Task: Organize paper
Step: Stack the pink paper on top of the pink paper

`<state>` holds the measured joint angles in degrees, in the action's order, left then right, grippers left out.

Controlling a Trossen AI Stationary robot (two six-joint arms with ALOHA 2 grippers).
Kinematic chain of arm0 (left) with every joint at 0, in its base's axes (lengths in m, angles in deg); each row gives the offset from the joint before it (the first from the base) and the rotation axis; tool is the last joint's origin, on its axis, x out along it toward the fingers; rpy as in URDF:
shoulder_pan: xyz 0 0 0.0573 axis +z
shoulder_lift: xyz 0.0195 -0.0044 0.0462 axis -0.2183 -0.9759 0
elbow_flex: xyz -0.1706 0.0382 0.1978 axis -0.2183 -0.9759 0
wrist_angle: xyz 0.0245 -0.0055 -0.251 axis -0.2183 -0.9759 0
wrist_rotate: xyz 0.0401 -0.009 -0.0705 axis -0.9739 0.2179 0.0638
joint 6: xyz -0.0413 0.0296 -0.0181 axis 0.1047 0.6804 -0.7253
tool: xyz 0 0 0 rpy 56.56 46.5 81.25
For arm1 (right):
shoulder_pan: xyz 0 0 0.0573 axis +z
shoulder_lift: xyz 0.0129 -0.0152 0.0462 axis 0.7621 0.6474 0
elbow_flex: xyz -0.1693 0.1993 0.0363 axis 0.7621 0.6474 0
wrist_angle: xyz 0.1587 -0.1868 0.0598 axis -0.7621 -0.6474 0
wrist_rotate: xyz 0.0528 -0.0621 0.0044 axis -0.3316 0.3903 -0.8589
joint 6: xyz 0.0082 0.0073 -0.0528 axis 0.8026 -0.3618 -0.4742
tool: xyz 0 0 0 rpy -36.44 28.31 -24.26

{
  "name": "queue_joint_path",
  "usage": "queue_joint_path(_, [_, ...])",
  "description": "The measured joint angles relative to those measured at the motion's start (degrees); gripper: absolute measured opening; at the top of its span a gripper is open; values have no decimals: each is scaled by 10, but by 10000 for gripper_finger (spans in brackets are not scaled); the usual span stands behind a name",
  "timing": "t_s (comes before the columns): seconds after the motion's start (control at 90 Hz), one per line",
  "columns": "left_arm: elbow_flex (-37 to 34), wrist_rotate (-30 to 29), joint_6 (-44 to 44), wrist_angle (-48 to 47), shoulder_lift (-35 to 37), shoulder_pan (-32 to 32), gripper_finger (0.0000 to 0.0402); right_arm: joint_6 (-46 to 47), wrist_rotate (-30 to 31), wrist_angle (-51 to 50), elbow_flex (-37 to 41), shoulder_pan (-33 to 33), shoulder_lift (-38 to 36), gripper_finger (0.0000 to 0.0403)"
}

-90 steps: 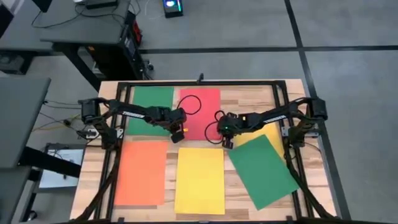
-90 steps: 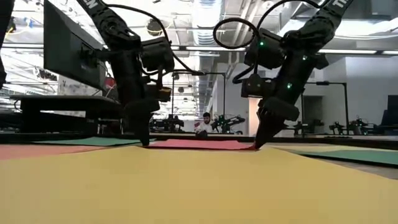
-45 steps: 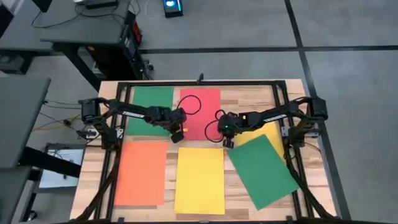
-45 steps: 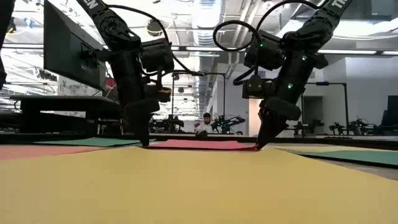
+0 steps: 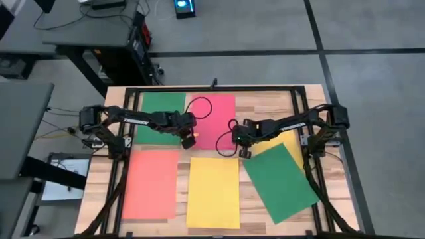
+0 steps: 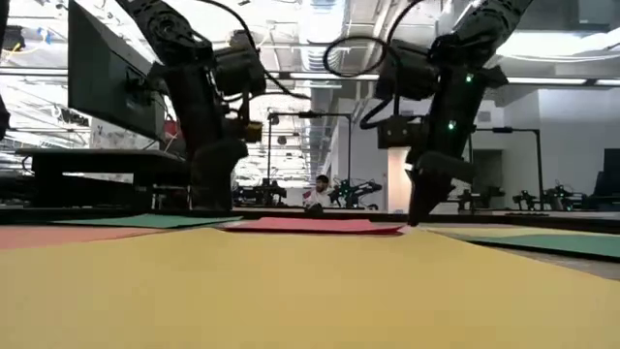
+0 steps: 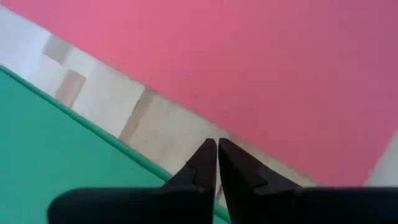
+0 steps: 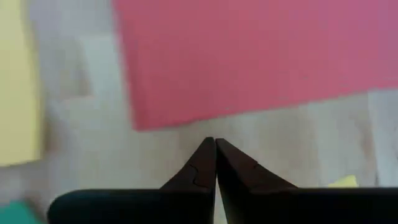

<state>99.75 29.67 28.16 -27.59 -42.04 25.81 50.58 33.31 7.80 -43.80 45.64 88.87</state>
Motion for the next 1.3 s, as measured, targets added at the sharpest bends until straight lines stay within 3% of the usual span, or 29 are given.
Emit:
queue_joint_path(0.344, [1,2,9,32,20,-22,1,-4,-13,83,-25,70,1,0])
queue_joint_path(0.633, [1,2,3,36,20,-23,1,6,-65,135,-5,65,30,0])
queue_joint_path(1.044, [2,2,5,37,21,-23,1,0,-83,150,-40,56,114,0])
queue_joint_path(1.3, [2,2,3,34,21,-23,1,5,-82,157,-41,36,117,0])
